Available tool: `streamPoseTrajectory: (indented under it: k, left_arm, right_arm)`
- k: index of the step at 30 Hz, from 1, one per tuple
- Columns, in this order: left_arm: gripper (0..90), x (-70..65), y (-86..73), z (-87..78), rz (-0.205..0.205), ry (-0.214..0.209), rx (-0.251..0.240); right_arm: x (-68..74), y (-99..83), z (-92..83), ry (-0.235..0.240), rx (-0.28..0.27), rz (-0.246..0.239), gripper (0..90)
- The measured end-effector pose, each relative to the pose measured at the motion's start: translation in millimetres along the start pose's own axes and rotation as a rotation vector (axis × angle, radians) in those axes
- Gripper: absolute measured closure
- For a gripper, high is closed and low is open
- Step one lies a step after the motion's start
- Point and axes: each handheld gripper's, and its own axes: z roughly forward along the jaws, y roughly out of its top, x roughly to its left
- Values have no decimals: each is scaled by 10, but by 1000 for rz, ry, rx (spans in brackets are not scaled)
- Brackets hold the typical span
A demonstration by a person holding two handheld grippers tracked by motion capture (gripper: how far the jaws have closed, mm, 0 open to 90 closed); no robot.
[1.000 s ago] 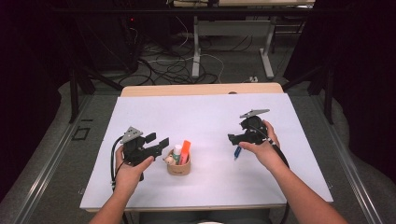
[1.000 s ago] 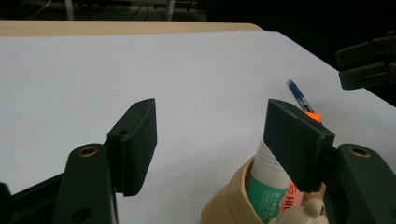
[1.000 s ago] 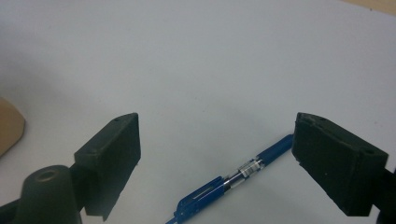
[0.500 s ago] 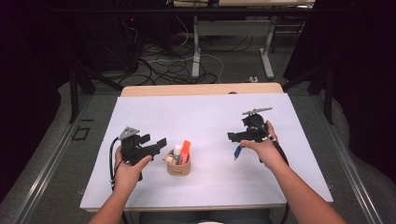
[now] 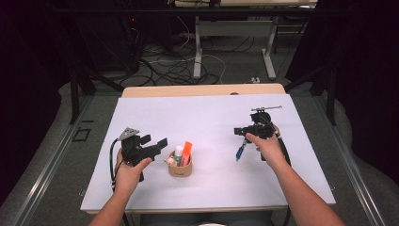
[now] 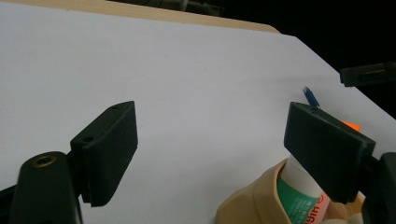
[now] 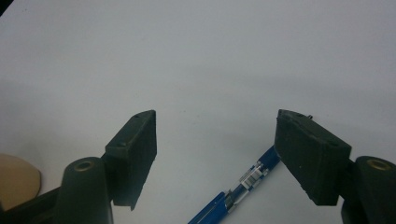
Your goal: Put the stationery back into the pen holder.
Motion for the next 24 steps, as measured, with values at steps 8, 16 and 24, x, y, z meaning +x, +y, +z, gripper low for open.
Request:
streamPoseTrajectory:
  k: [8,16,24]
  left_arm:
    - [160,11,13,-25,13,7,-1]
    - [161,25,6,-25,8,15,2]
    - [165,30,1,-35,8,2,6]
  right_arm:
    - [-115,72,6,31,-40,84,404]
    - [-100,59,51,43,-41,99,429]
    - [-141,51,67,14,-28,233,480]
